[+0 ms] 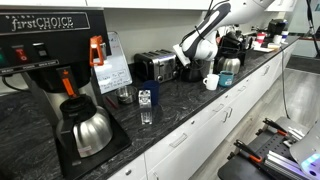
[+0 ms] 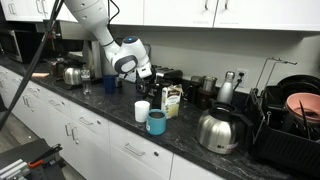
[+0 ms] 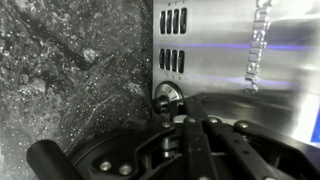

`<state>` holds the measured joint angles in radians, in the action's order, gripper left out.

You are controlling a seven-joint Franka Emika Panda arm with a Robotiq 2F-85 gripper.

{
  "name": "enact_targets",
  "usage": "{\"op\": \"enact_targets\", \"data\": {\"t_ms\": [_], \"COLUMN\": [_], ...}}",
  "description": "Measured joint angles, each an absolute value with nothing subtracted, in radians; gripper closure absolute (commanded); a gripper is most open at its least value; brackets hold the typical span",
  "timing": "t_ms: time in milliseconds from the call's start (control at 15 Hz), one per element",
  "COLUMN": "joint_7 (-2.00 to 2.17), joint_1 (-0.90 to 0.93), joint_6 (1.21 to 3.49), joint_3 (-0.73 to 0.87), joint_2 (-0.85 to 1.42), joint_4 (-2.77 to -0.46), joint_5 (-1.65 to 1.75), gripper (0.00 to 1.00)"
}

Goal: Push down the toaster lever to the right.

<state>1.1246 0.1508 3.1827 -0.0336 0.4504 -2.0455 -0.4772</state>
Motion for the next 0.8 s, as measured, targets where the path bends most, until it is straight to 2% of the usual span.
{"op": "enact_targets", "data": {"t_ms": [800], "joint_7": [1.017], "joint_1": [-0.012], "joint_6": [3.182], "joint_3": [-0.227], "joint_2": [0.447], "joint_4": [-2.042], "joint_5": [-0.477], "gripper": [1.00]}}
